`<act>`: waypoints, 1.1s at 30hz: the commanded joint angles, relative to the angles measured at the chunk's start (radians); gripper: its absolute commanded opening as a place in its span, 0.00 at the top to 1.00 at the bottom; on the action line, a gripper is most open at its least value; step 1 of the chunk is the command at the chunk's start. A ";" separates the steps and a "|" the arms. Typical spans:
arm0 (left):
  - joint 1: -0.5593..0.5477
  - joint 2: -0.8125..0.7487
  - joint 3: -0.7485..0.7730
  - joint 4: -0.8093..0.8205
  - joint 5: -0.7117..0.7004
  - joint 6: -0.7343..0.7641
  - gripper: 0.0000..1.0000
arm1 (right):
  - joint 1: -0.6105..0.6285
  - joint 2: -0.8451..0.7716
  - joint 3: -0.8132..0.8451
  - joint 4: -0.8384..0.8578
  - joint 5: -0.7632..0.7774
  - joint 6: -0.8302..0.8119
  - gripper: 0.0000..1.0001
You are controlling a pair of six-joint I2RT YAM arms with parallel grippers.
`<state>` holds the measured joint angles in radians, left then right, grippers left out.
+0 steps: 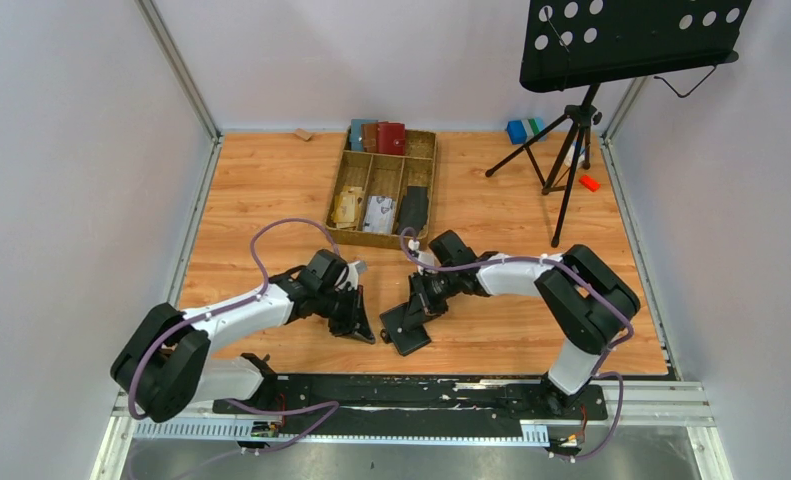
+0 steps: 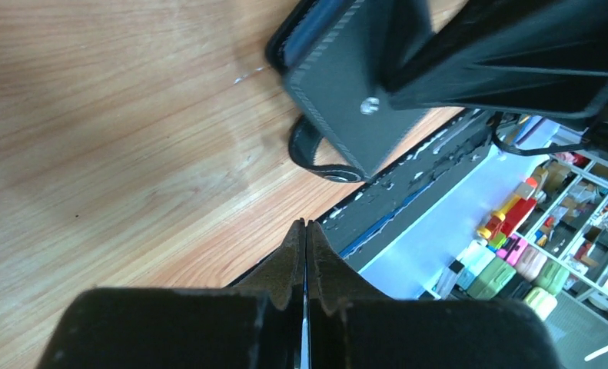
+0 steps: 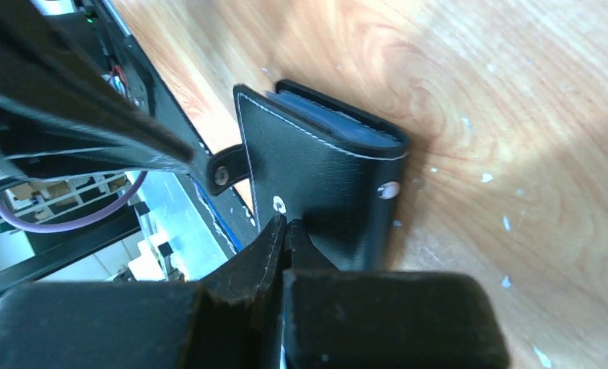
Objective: Take the credit cards out of the card holder
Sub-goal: Close the card holder at the center of the board.
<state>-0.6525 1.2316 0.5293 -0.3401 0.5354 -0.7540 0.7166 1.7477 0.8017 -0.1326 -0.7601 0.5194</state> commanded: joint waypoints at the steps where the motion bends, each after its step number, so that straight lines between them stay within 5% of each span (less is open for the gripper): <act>1: -0.004 0.051 -0.004 0.074 0.020 -0.002 1.00 | -0.007 -0.132 0.041 0.047 0.056 -0.021 1.00; 10: -0.035 0.208 0.127 0.121 0.045 0.016 1.00 | -0.118 -0.335 0.083 -0.128 0.232 -0.080 1.00; 18: -0.023 0.004 0.292 -0.197 -0.392 0.174 0.96 | -0.298 -0.593 0.076 -0.200 0.512 -0.160 0.88; 21: -0.010 -0.053 0.373 -0.276 -0.521 0.251 0.79 | -0.331 -0.657 0.063 -0.166 0.575 -0.211 0.75; 24: -0.002 -0.118 0.406 -0.298 -0.619 0.356 0.47 | -0.339 -0.711 0.041 -0.127 0.665 -0.248 0.69; 27: 0.027 -0.165 0.401 -0.290 -0.711 0.432 0.02 | -0.341 -0.752 -0.001 -0.087 0.794 -0.261 0.65; 31: 0.117 -0.169 0.381 -0.217 -0.793 0.522 0.00 | -0.353 -0.805 -0.078 -0.021 0.906 -0.311 0.61; 33: 0.171 -0.177 0.360 -0.158 -0.827 0.544 0.00 | -0.388 -0.824 -0.112 0.003 0.974 -0.321 0.49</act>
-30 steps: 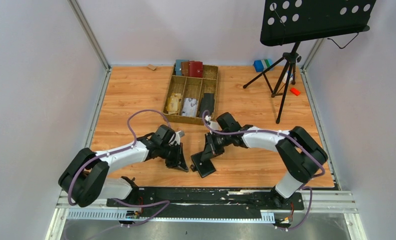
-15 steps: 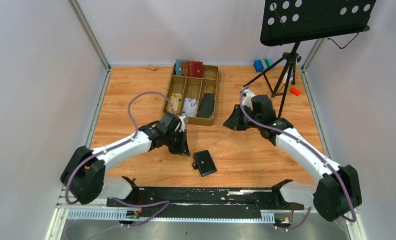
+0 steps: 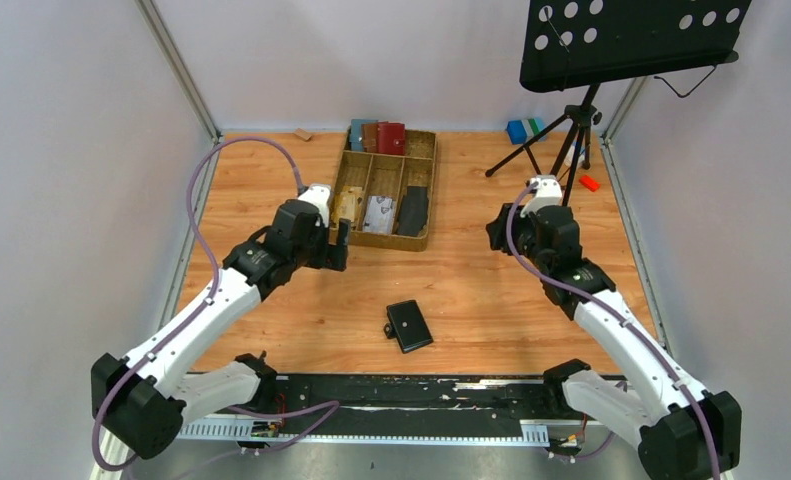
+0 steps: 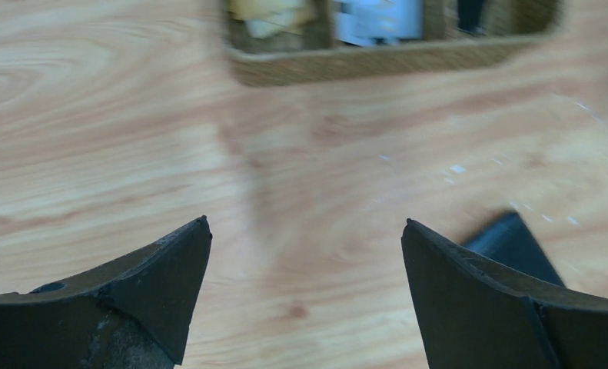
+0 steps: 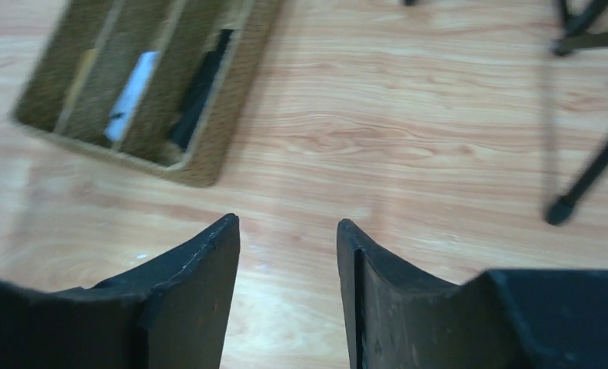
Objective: Take the credit cards out of the card holder
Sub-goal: Close the card holder at the center of the board, then reset both arms
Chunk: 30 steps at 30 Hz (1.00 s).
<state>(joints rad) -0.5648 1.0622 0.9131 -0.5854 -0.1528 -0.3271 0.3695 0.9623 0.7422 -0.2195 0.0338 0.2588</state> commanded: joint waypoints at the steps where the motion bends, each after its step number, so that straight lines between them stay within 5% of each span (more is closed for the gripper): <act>1: 0.115 -0.012 -0.038 0.123 -0.147 0.125 0.00 | -0.071 -0.046 -0.076 0.103 0.208 -0.061 0.47; 4: 0.217 -0.012 -0.112 0.222 -0.171 0.170 0.00 | -0.184 -0.051 -0.166 0.196 0.229 -0.096 0.42; 10: 0.418 0.018 -0.279 0.447 -0.114 0.210 0.00 | -0.243 -0.002 -0.417 0.651 0.175 -0.254 0.36; 16: 0.510 0.015 -0.438 0.718 0.007 0.297 0.00 | -0.299 0.129 -0.466 0.804 0.185 -0.311 0.33; 20: 0.624 0.085 -0.474 0.842 0.057 0.184 0.00 | -0.338 0.234 -0.484 0.974 0.160 -0.301 0.33; 26: 0.649 0.203 -0.528 1.092 0.112 0.151 0.04 | -0.359 0.440 -0.505 1.212 0.006 -0.368 0.35; 29: 0.653 0.241 -0.521 1.177 0.144 0.196 0.06 | -0.359 0.428 -0.503 1.190 -0.013 -0.372 0.33; 30: 0.654 0.253 -0.524 1.221 0.180 0.219 0.06 | -0.359 0.432 -0.498 1.188 -0.017 -0.373 0.25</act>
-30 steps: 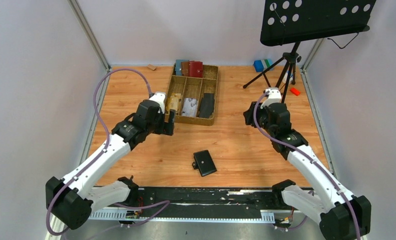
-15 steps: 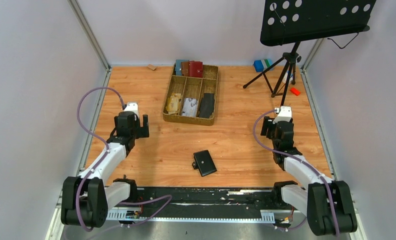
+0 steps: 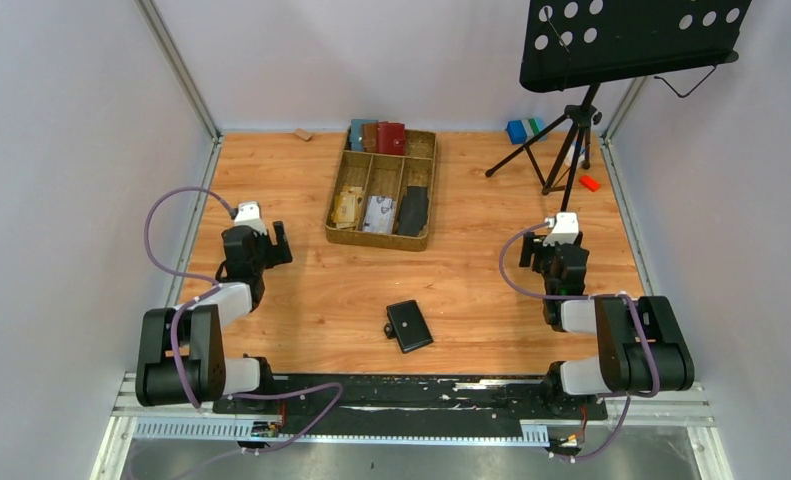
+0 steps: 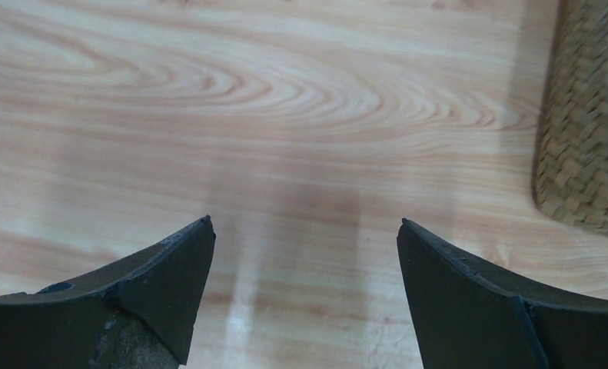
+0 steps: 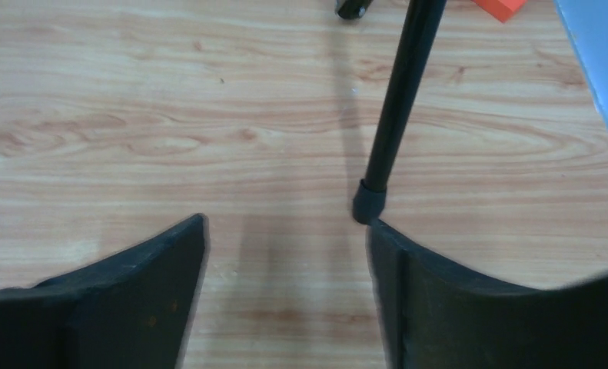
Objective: Take the credit cards out of the card holder
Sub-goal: Reset both arms
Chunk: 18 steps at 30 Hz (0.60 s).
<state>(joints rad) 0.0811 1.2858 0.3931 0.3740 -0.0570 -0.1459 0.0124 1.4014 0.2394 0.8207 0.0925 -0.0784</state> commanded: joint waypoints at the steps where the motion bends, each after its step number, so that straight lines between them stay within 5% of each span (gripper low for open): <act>1: 0.008 0.042 0.002 0.276 0.108 0.057 0.07 | -0.001 -0.003 0.006 0.151 -0.073 -0.035 0.06; 3: 0.008 0.054 0.011 0.281 0.119 0.072 0.08 | 0.003 -0.002 -0.001 0.170 -0.058 -0.034 0.00; 18: -0.021 0.075 -0.042 0.420 0.147 0.134 0.15 | 0.009 -0.015 0.010 0.125 -0.051 -0.039 0.00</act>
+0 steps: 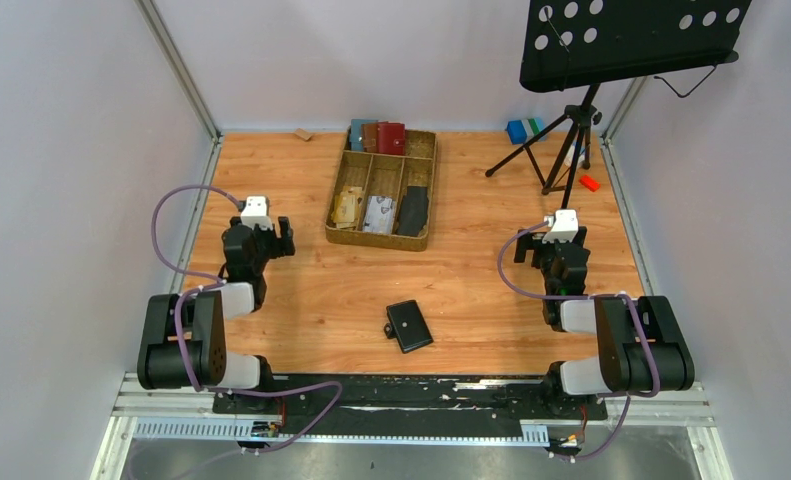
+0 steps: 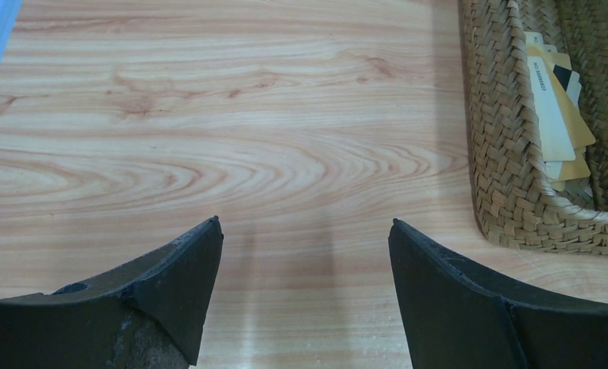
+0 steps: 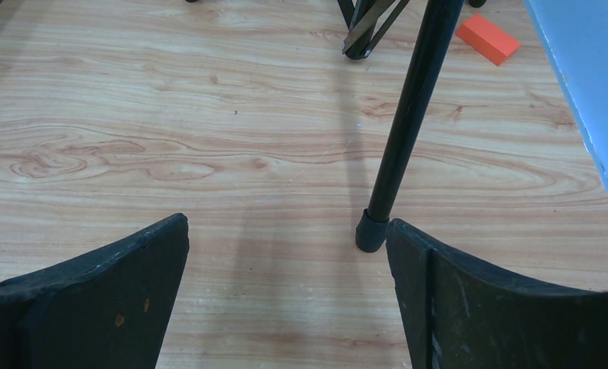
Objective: Take the credit cards out of the card holder
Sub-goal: Reset both arms
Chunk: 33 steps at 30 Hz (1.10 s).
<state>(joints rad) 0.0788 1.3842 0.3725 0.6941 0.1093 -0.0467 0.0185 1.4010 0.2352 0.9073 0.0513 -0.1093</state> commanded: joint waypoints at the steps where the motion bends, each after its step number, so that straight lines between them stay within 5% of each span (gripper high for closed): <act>1: -0.031 -0.023 -0.026 0.111 -0.034 0.041 0.15 | 0.003 -0.014 0.013 0.039 -0.010 -0.007 0.00; 6: -0.062 0.022 -0.249 0.567 -0.207 0.015 0.06 | 0.004 -0.014 0.014 0.039 -0.010 -0.006 0.00; 8: -0.068 -0.035 -0.173 0.337 -0.197 0.040 0.00 | 0.004 -0.014 0.014 0.038 -0.010 -0.006 0.00; 33: -0.105 -0.015 -0.168 0.357 -0.135 0.083 0.00 | 0.003 -0.014 0.015 0.039 -0.011 -0.006 0.00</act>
<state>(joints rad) -0.0231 1.3762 0.1825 1.0069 -0.0273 0.0105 0.0185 1.4010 0.2356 0.9073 0.0509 -0.1104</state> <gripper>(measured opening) 1.000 0.998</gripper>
